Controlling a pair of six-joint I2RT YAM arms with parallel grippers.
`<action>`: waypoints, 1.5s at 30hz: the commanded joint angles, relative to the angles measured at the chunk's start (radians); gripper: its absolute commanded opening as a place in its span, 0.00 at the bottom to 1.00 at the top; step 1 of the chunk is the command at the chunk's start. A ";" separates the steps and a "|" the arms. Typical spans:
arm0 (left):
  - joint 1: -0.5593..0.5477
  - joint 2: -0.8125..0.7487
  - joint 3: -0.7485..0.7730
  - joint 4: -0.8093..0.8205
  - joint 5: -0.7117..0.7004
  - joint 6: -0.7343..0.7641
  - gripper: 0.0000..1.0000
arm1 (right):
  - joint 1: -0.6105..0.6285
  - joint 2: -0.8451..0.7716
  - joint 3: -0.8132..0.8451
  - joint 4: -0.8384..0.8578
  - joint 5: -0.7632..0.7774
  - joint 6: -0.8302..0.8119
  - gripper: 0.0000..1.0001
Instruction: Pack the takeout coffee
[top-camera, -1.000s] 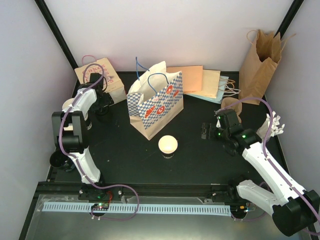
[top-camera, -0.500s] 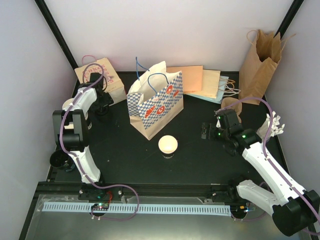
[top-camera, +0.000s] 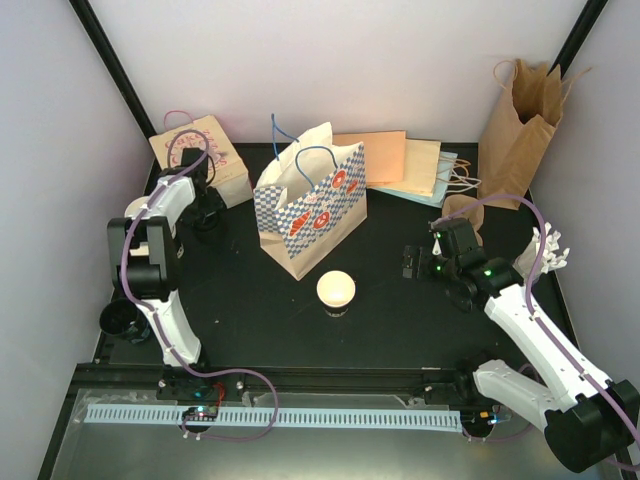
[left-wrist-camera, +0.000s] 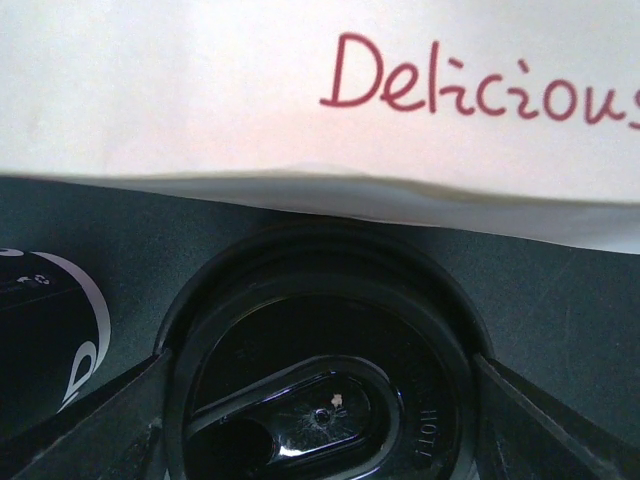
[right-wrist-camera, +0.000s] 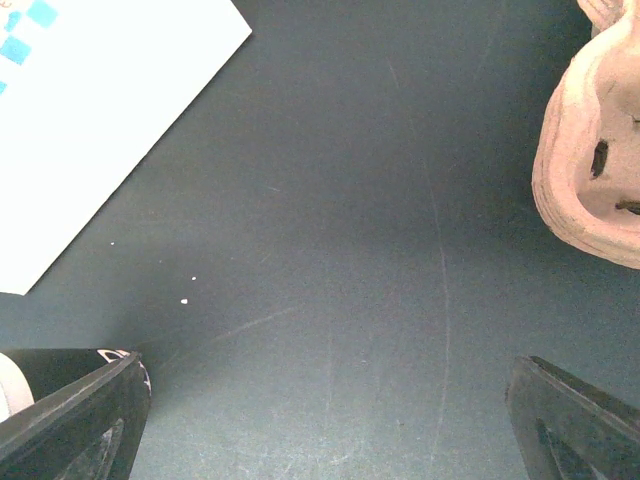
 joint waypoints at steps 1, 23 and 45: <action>0.008 -0.039 -0.051 0.009 0.039 0.002 0.76 | 0.005 -0.011 0.010 0.012 -0.002 -0.001 1.00; -0.030 -0.256 -0.134 -0.024 0.077 0.006 0.71 | 0.005 -0.026 0.005 0.009 -0.006 0.002 1.00; -0.340 -0.811 -0.279 -0.207 0.184 0.016 0.72 | 0.006 -0.005 0.038 -0.003 0.000 0.007 1.00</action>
